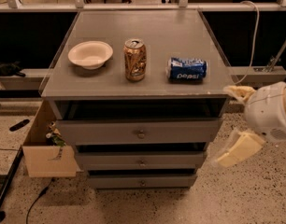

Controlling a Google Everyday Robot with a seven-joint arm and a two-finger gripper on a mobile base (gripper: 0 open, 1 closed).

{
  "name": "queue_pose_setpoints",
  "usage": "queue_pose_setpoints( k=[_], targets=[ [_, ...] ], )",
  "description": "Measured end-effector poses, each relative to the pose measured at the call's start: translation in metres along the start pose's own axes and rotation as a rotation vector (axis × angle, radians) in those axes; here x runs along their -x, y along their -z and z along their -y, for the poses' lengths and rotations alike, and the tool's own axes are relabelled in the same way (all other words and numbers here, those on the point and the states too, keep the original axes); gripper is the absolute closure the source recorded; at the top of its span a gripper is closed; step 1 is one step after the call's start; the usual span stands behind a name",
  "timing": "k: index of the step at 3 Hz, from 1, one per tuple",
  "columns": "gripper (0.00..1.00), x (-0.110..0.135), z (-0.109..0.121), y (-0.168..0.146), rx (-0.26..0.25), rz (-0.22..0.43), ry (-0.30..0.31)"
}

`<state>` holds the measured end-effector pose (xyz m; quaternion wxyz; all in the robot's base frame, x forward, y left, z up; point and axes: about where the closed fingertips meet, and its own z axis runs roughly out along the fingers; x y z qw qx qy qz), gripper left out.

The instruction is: Open top drawer

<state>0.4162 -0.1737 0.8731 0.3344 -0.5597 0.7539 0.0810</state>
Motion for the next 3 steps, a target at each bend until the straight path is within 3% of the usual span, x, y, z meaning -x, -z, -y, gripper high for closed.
queue_pose_setpoints(
  k=[1, 2, 3],
  targets=[
    [0.0, -0.024, -0.02, -0.054, 0.04, -0.011, -0.046],
    [0.0, -0.035, -0.023, -0.082, 0.048, -0.021, -0.064],
    [0.0, -0.044, -0.012, -0.136, 0.047, -0.079, -0.025]
  ],
)
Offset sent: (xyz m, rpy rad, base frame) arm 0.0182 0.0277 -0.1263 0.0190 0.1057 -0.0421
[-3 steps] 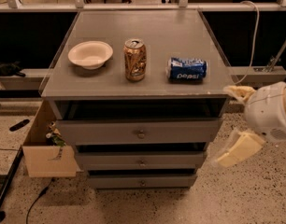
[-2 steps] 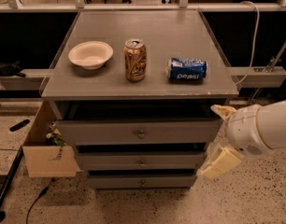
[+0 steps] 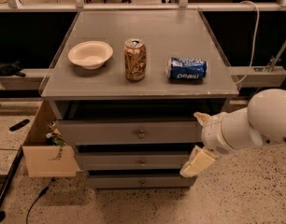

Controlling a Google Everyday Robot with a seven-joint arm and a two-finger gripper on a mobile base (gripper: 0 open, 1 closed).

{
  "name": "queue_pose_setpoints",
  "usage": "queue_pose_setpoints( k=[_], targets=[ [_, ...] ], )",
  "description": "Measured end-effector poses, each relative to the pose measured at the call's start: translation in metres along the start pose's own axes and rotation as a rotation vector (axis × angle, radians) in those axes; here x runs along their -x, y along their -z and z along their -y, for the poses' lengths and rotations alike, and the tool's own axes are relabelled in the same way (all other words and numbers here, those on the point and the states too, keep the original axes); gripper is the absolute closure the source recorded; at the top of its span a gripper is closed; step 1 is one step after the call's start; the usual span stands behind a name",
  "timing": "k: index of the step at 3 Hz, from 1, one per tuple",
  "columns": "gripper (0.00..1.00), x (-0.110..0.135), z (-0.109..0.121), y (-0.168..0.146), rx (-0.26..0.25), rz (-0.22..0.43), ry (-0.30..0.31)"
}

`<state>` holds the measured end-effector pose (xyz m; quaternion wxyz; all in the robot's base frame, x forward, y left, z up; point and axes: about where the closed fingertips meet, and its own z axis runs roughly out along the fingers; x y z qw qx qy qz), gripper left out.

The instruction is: Open top drawer

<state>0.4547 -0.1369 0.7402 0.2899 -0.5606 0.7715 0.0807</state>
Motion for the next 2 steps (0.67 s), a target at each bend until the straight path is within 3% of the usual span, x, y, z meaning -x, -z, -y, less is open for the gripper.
queue_pose_setpoints(
  k=[2],
  targets=[
    [0.0, 0.004, 0.01, -0.016, -0.021, -0.035, 0.02]
  ],
)
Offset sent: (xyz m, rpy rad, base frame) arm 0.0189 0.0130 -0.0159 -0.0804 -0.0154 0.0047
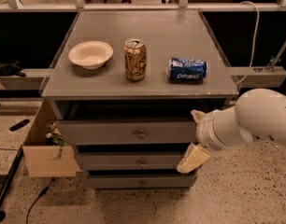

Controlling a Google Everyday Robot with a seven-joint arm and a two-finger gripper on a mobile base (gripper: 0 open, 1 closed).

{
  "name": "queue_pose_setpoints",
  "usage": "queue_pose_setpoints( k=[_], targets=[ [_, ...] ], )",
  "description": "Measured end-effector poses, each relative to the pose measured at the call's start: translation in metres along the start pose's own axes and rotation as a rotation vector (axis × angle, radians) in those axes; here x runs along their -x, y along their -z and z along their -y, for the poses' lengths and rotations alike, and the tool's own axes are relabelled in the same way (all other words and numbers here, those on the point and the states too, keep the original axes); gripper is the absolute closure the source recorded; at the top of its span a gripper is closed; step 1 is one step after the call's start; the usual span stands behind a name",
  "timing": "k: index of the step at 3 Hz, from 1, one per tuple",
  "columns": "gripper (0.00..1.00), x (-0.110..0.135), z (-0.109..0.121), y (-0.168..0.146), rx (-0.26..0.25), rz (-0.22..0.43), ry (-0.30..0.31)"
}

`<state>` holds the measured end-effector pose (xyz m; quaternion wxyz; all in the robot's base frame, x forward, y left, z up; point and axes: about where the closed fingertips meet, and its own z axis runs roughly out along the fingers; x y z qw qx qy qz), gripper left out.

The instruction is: Open top drawer

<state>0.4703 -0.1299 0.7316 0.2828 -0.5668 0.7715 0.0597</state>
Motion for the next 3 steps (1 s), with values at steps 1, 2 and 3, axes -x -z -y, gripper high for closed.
queue_pose_setpoints(
  k=[1, 2, 3],
  targets=[
    [0.0, 0.009, 0.02, -0.025, -0.015, -0.033, 0.025],
    [0.0, 0.0, 0.067, -0.067, -0.064, -0.082, 0.03],
    [0.0, -0.004, 0.065, -0.068, -0.063, -0.091, 0.027]
  ],
)
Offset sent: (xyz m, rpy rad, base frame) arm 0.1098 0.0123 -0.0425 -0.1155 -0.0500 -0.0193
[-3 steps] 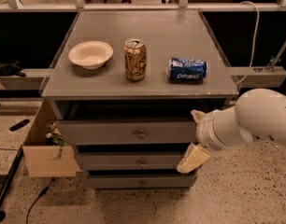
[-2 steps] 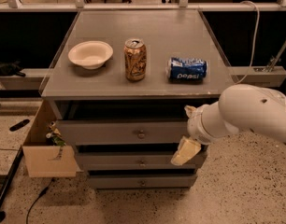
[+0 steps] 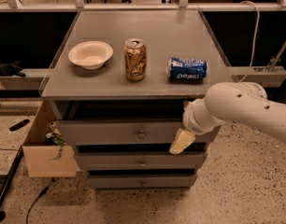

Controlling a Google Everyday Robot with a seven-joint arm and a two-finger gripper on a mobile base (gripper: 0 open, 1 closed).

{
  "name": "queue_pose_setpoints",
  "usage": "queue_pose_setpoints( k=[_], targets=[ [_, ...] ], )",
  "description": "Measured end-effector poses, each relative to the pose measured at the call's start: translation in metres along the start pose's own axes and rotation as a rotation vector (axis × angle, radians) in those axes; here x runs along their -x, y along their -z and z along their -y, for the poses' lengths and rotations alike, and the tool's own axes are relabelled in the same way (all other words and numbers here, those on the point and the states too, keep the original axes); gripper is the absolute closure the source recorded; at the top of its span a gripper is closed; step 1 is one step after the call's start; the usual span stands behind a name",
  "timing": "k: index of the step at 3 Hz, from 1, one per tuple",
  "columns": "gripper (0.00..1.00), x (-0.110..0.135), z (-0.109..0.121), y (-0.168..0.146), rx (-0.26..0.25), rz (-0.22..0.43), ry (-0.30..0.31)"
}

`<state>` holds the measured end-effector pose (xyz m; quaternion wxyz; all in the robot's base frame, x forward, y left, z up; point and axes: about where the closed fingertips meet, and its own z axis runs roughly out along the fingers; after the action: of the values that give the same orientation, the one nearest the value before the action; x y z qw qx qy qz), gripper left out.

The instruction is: Open top drawer

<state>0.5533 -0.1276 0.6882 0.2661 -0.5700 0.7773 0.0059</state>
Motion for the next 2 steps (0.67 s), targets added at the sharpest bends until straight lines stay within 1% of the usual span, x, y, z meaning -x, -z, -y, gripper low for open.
queue_pose_setpoints(
  k=[1, 2],
  targets=[
    [0.0, -0.012, -0.005, -0.004, 0.018, -0.018, -0.016],
    [0.0, 0.012, 0.016, -0.005, -0.01, -0.004, 0.035]
  ],
)
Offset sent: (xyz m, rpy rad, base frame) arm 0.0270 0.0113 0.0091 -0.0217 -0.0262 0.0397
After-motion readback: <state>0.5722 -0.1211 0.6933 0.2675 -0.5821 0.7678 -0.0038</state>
